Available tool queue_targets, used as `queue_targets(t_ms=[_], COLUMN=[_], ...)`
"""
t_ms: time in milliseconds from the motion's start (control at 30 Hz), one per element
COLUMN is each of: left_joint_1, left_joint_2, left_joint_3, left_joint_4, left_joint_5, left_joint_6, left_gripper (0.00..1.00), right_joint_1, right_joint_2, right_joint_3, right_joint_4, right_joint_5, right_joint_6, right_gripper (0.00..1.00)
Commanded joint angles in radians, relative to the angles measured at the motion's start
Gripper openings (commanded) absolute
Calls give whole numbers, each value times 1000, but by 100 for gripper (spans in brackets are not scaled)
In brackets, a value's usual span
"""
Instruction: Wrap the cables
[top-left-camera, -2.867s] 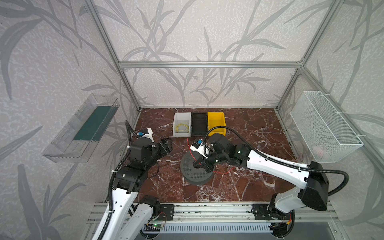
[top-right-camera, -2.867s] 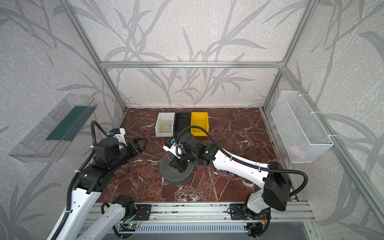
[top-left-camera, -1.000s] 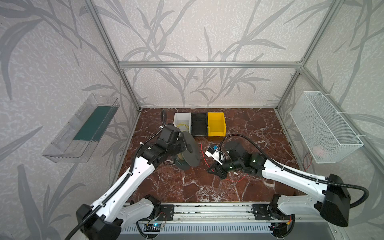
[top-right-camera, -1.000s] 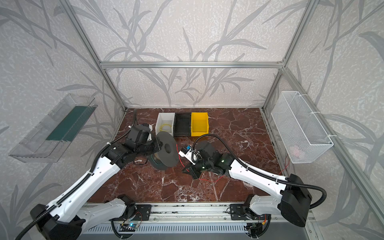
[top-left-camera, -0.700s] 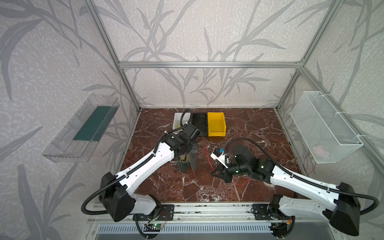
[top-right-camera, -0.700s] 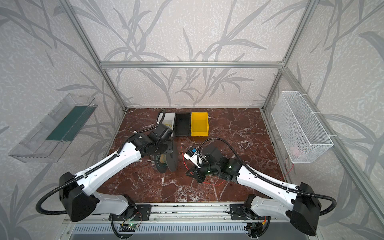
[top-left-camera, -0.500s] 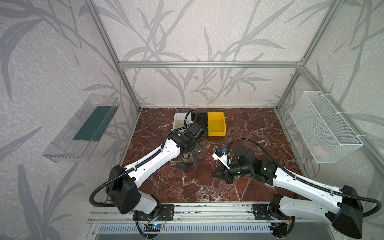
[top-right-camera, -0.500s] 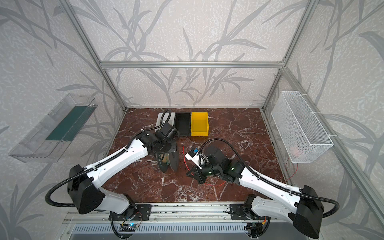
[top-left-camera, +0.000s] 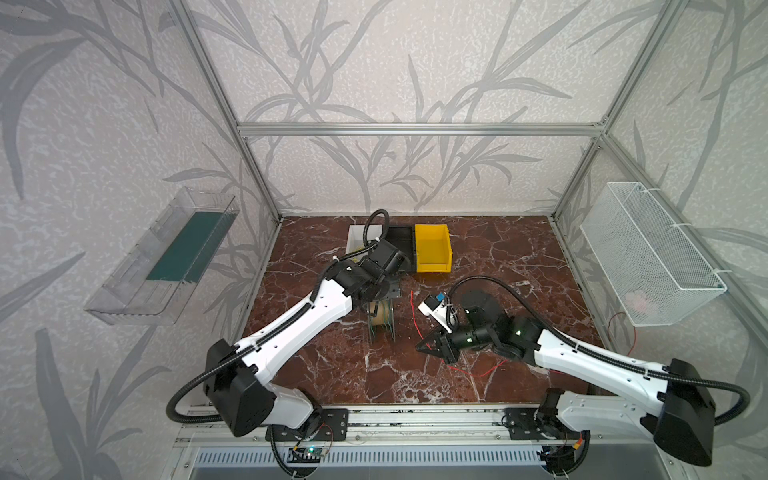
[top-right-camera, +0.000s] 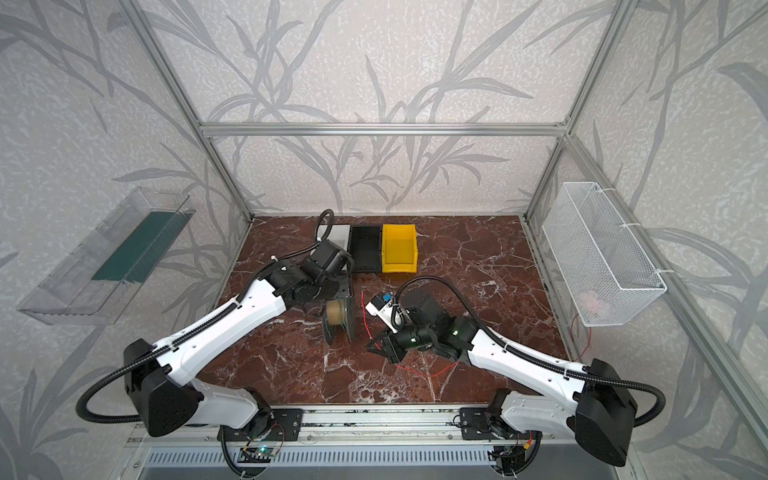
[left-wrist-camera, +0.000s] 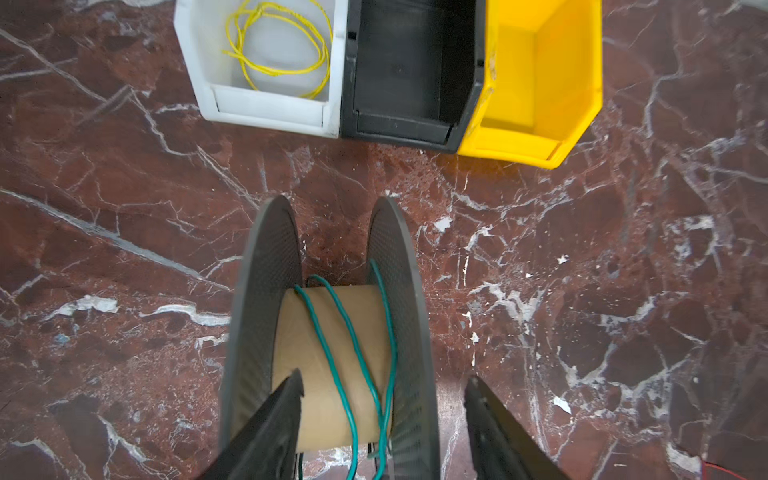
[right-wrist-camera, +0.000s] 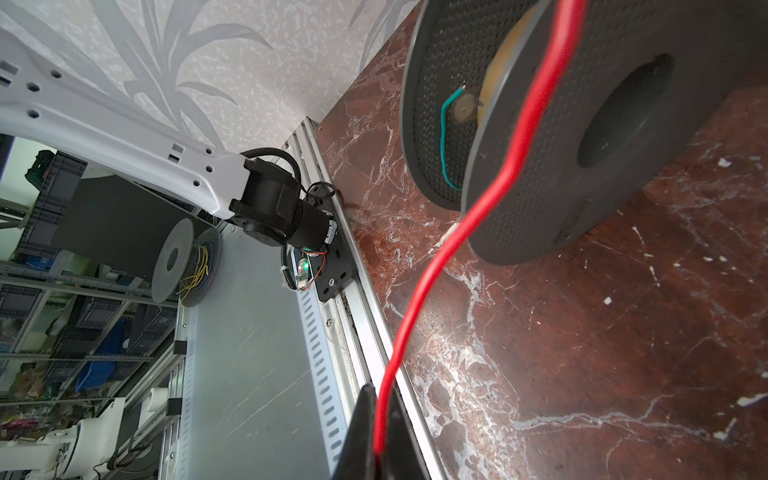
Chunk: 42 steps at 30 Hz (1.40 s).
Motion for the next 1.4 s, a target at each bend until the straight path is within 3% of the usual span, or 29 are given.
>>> queue_targets(t_ms=[0, 167, 333, 433, 700, 967, 1367], left_joint_1=[32, 107, 169, 174, 178, 177, 177], left_joint_2=[-96, -221, -300, -319, -333, -339, -285], left_joint_3=[15, 0, -2, -32, -140, -269, -304], left_joint_4=[-70, -100, -156, -149, -24, 77, 90], left_joint_5=[1, 65, 76, 74, 175, 289, 285], left_joint_6=[8, 49, 141, 182, 220, 222, 205], left_gripper=[67, 68, 69, 69, 69, 69, 67], right_joint_1=[17, 75, 103, 151, 195, 201, 207], right_joint_2=[30, 82, 153, 213, 361, 410, 426], right_joint_3=[62, 152, 218, 253, 311, 353, 366], right_joint_4=[40, 11, 21, 22, -20, -43, -14], right_joint_5=[-8, 27, 33, 38, 130, 181, 150], right_joint_6=[47, 75, 192, 279, 369, 353, 307], right_gripper=[0, 0, 0, 0, 0, 0, 0])
